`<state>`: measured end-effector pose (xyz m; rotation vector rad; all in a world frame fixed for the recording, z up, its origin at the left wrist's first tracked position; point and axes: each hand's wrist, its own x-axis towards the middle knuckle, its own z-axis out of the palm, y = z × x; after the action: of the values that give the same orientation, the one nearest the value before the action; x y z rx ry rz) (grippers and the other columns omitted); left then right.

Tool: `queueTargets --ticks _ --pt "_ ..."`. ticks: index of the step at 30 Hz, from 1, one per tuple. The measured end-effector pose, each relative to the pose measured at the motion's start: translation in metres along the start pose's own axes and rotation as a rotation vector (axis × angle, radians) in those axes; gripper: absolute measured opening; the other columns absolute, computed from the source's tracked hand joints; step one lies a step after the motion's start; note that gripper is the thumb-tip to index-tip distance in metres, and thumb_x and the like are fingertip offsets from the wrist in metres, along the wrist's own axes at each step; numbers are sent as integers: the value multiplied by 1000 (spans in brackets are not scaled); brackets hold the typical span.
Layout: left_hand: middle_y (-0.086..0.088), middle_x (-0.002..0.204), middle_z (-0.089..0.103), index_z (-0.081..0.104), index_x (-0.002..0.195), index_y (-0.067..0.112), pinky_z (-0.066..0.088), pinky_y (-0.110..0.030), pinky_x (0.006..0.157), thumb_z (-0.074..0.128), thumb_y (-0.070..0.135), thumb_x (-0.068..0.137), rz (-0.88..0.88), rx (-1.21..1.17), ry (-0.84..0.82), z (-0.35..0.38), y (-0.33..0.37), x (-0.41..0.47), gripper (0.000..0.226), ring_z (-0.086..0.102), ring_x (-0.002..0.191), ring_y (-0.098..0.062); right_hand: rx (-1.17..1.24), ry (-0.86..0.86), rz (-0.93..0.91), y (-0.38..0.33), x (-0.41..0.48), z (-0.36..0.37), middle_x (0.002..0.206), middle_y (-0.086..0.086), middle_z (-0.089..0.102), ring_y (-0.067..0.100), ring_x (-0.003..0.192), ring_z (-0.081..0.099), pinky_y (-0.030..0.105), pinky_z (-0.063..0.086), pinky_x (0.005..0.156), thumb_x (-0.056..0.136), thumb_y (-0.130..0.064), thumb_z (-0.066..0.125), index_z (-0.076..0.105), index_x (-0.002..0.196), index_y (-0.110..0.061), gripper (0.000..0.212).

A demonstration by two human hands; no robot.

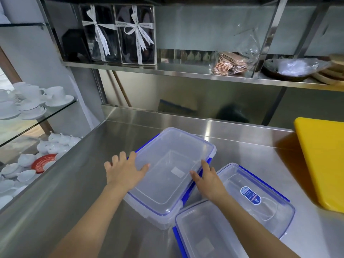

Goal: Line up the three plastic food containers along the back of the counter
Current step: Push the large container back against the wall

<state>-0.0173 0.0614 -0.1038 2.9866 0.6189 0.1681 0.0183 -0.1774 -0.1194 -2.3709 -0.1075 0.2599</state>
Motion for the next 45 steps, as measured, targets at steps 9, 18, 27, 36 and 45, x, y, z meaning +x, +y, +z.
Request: queueTargets --ticks 9,18,27,36,45 --pt "-6 117 45 41 121 18 43 -39 83 41 60 85 -38 -119 1 -12 -26 -38 55 41 112 -26 -145 -95 -115 -25 36 0 140 15 42 34 121 46 43 39 100 97 -35 32 27 139 -14 47" --pt "9 144 -42 -21 133 54 -12 -42 113 75 67 47 259 -205 -641 -19 -54 -42 130 -38 132 -15 -511 -592 -410 -48 -7 4 153 -2 -29 17 137 -31 47 -14 113 56 -79 58 -15 138 -44 116" --pt "13 147 -38 -7 136 55 6 -51 116 79 54 56 265 -336 -621 -11 -53 -34 118 -36 133 -11 -740 -612 -491 -43 -5 6 151 1 -32 21 136 -34 47 -15 112 63 -56 74 -23 137 -40 123" --pt "0 106 58 62 104 15 32 -29 80 75 39 71 357 -289 145 8 -21 -9 43 50 100 -22 -579 -388 -430 -52 34 -11 158 0 4 20 144 6 35 18 115 74 -43 71 12 145 -24 94" --pt "-11 90 75 71 86 1 59 -35 68 92 17 46 354 -165 375 19 5 1 48 72 83 -21 -615 -106 -421 -36 53 0 155 -6 20 17 140 25 39 37 105 86 -44 55 24 142 -24 67"
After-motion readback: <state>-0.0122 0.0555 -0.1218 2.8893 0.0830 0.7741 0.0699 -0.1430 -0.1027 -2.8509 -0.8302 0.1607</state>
